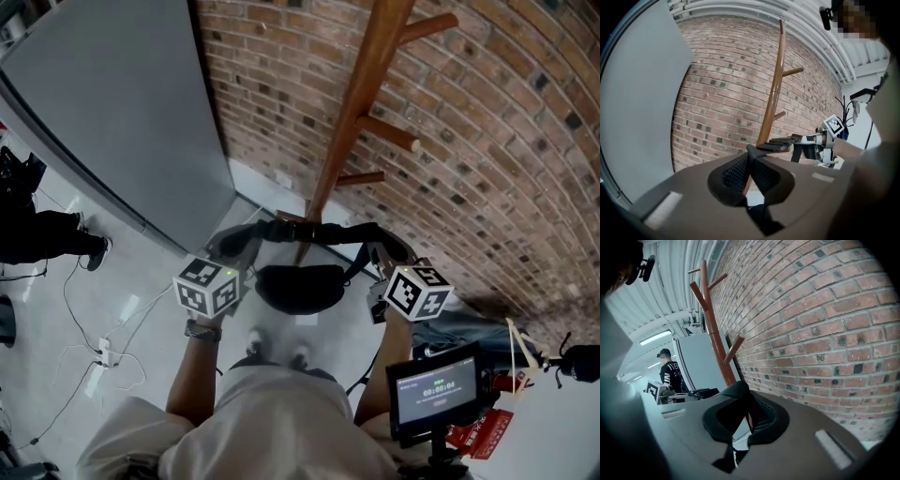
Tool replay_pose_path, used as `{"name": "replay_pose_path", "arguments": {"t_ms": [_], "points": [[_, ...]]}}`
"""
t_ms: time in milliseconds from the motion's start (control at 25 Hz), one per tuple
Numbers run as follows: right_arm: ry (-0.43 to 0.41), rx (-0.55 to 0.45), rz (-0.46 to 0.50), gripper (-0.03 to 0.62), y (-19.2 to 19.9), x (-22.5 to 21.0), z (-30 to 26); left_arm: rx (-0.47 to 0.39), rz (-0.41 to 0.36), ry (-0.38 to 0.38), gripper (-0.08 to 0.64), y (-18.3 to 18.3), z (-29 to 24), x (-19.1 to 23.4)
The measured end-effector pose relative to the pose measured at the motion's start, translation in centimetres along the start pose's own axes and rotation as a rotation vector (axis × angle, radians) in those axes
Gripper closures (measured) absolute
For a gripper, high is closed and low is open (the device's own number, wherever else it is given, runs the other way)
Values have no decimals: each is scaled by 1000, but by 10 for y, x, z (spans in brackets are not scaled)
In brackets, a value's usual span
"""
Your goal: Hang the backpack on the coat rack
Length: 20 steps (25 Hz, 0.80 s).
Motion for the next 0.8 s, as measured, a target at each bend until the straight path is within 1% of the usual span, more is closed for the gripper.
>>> {"name": "replay_pose_path", "arguments": {"t_ms": [480, 800], "points": [[11, 58, -57, 588, 22, -19, -20, 66, 37, -5, 555, 25, -18, 9], [-28, 94, -103, 588, 47, -20, -28, 114, 71, 8, 555, 49, -17, 3]]}}
Point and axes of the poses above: the fingertips, and each gripper's own axes: z backward along the fingers, x to its left, y out of its underside, the point moved 5 cm from there along z, backward along the fingers, and after that the axes turned 4 degrees about z, right-handed, at the moved point
